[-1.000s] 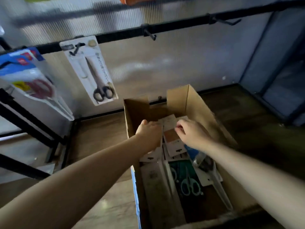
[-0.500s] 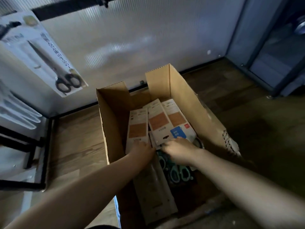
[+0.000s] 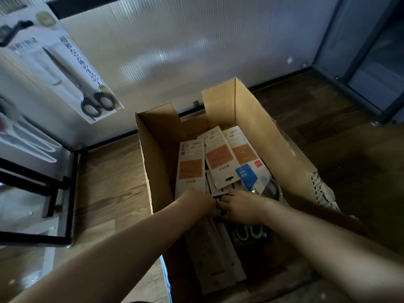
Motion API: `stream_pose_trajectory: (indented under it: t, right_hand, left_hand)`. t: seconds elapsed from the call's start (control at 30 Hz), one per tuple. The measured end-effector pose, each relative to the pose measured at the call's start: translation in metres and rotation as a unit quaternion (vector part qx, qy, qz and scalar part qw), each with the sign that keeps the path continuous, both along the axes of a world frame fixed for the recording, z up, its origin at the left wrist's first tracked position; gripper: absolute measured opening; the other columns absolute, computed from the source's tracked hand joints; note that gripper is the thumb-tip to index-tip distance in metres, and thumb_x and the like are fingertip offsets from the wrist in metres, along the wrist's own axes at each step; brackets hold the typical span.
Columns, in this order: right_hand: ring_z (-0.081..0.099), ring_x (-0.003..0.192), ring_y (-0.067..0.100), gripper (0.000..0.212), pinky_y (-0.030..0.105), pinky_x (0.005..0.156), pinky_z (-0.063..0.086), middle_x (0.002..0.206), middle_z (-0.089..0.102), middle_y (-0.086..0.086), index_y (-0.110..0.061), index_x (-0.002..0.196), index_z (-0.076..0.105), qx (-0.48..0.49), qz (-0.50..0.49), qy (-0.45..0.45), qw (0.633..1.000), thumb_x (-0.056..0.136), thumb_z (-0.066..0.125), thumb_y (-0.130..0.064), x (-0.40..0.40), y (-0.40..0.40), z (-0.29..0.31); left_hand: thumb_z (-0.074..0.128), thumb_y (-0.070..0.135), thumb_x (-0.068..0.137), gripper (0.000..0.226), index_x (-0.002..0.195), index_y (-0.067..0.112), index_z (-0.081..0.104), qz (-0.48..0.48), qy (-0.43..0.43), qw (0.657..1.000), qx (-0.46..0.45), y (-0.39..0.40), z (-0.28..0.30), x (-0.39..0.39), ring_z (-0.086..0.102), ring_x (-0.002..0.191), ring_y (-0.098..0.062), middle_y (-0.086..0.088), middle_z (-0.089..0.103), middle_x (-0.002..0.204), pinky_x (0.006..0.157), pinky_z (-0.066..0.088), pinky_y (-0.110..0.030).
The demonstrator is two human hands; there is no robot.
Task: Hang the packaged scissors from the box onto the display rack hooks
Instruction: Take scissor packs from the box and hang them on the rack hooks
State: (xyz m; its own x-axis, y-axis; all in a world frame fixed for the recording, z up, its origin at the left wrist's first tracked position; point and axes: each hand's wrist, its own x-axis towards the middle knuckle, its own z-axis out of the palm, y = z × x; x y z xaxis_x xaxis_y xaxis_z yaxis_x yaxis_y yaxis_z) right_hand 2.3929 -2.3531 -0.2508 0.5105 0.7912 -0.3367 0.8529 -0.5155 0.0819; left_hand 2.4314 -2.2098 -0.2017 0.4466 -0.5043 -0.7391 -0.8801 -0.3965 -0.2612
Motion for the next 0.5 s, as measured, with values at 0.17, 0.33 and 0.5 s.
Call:
stream_pose_trajectory:
  t: [0.17,0.33,0.5]
  right_hand:
    - [0.045,0.121,0.032,0.048,0.04,0.097,0.039,0.132,0.046,0.015,-0.021,0.144,0.032,0.042,-0.069,-0.013,0.997,0.098,0.044,-0.015,0.002,-0.011,-0.002]
    - [0.039,0.126,0.032,0.053,0.039,0.1,0.036,0.14,0.039,0.015,-0.02,0.147,0.026,0.031,-0.155,-0.028,0.987,0.098,0.042,-0.01,0.002,-0.026,0.0]
    - [0.036,0.127,0.03,0.04,0.04,0.104,0.032,0.138,0.041,0.012,-0.013,0.138,0.041,0.036,-0.256,-0.013,0.966,0.099,0.039,-0.019,0.002,-0.036,0.007]
  left_hand:
    - [0.052,0.014,0.093,0.042,0.133,0.009,0.041,-0.066,-0.002,0.998,0.016,0.004,0.013,-0.003,0.048,0.122,-0.031,-0.013,0.046,0.134,0.103,0.036,-0.047]
    - [0.054,0.015,0.093,0.027,0.119,0.008,0.053,-0.02,-0.056,0.998,0.01,0.013,0.025,0.004,0.057,0.11,-0.028,-0.009,0.06,0.117,0.097,0.042,-0.039]
    - [0.059,0.028,0.089,0.013,0.101,0.023,0.061,0.049,-0.186,0.979,-0.068,0.024,0.079,0.031,0.06,0.091,-0.016,0.006,0.062,0.092,0.09,0.035,-0.033]
